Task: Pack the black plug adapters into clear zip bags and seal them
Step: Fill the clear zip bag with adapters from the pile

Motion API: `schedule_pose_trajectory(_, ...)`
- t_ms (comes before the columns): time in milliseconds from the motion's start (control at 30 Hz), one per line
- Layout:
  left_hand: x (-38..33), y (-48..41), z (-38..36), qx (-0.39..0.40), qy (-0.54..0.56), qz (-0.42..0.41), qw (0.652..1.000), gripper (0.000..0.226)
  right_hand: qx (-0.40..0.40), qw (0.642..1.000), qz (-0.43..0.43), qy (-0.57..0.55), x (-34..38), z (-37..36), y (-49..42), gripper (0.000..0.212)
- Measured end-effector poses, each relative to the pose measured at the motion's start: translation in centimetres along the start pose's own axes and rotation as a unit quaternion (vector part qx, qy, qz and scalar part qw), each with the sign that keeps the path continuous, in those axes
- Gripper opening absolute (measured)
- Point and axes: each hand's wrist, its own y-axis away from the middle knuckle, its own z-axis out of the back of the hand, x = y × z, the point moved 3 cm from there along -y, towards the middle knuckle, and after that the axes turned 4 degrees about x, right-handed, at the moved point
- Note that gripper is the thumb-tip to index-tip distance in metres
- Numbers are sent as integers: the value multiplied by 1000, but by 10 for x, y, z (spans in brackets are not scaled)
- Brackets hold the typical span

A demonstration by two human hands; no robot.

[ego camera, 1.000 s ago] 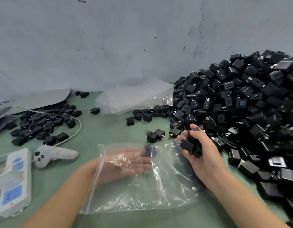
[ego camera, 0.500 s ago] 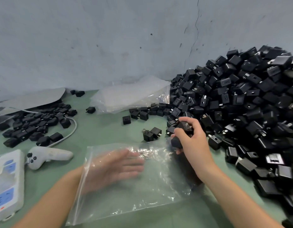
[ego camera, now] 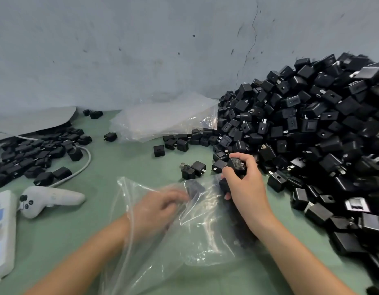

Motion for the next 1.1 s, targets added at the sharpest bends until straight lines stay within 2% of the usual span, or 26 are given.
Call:
schedule_pose_trajectory(33, 8, 2, 1, 8, 127, 60, 990, 22, 1, 1000, 0, 4, 0, 0, 0, 27)
schedule_pose_trajectory(67, 11, 5, 2, 29, 268, 106, 957, 19, 0, 1000, 1, 10, 1, 0, -1, 27)
schedule_pose_trajectory(100, 11, 4, 3, 66, 399, 127, 906, 20, 0, 1000, 3, 18, 1, -1, -1, 27)
schedule_pose_trajectory(133, 10, 2, 5, 100, 516, 137, 839, 27, -1, 1000, 5, 24, 1, -1, -1, 26)
schedule_pose_trajectory(167, 10, 1, 5, 122, 616, 142, 765, 40, -2, 1000, 6, 29, 1, -2, -1, 26)
schedule_pose_trajectory(200, 8, -1, 4, 140, 678, 142, 708, 53, -4, 1000, 7, 29, 2, -2, -1, 26)
schedule_pose_trajectory(233, 4, -2, 3, 156, 705, 130, 680, 57, -4, 1000, 8, 25, 2, -2, 0, 27)
schedule_pose_trajectory(267, -1, -4, 0, 161, 705, 114, 681, 53, -3, 1000, 7, 20, 3, -2, 0, 27)
schedule_pose_trajectory(333, -4, -7, -3, 149, 678, 99, 713, 42, 1, 1000, 3, 22, 4, -2, 1, 27)
schedule_pose_trajectory(433, 0, -10, -4, 139, 664, 113, 726, 48, -2, 1000, 4, 28, 3, -2, 2, 26)
schedule_pose_trajectory(533, 0, -13, -1, 158, 671, 101, 718, 49, -1, 999, 6, 35, 4, -1, 2, 25)
schedule_pose_trajectory(600, 0, -14, 0, 172, 650, 91, 735, 45, 2, 999, 6, 34, 4, -2, 2, 26)
schedule_pose_trajectory(667, 3, -12, 0, 177, 622, 97, 756, 53, 3, 999, 6, 35, 3, -2, 2, 25)
schedule_pose_trajectory(833, 1, -13, -2, 189, 625, 108, 749, 63, 2, 999, 8, 39, 2, -1, 2, 24)
schedule_pose_trajectory(933, -8, -15, -6, 216, 636, 114, 732, 54, 4, 999, 14, 43, 1, -1, 1, 24)
schedule_pose_trajectory(1100, -17, -16, -10, 214, 668, 102, 705, 39, 3, 999, 13, 51, -2, -2, 0, 25)
